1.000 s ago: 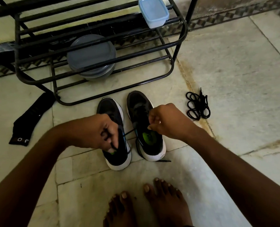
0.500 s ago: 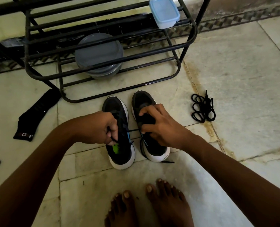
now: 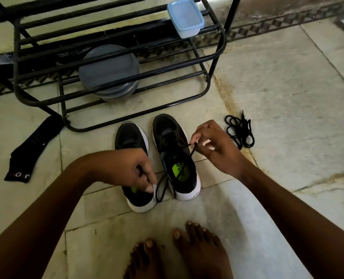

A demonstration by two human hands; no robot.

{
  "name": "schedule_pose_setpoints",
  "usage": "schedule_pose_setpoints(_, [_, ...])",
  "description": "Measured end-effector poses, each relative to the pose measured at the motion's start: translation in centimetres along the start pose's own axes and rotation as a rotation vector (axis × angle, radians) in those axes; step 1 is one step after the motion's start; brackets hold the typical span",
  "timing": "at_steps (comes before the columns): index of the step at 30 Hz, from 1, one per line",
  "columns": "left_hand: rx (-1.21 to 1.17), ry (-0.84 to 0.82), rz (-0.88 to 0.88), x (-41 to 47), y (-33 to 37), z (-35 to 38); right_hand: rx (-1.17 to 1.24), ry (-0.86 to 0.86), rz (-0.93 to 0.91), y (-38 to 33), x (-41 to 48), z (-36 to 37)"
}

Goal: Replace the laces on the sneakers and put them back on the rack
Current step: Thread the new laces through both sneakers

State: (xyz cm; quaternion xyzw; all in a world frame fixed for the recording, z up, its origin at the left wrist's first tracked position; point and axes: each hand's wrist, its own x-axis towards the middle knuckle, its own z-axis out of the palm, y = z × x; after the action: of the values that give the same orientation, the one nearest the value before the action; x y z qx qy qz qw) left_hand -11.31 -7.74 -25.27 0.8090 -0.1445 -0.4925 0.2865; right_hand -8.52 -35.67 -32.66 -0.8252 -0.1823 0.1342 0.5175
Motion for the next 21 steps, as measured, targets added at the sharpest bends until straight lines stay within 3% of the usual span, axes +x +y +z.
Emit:
schedule_pose_setpoints(5, [0.006,0.642,0.031,1.5,-0.1,-1.9,0.307,0.026,0.064,0.0,-0.2,-1.3])
schedule_pose_setpoints(8, [-0.131,0.646,0.165,3.6,0.7,-1.7,0.485,0.025,0.047,-0.8,-0.1,-1.3])
schedule_pose_setpoints(13, [-0.269,0.572,0.230,6.8,2.1,-0.5,0.848,0.012,-0.002,-2.6,0.4,-1.3])
schedule_pose_setpoints(15, [-0.406,0.550,0.279,7.3,2.4,-0.2,0.790,0.100,0.022,-2.9,0.6,-1.3])
schedule_pose_setpoints(21, [-0.605,0.852,0.196,7.8,3.0,-0.7,0.385,0.228,0.113,-0.5,-0.4,-1.1])
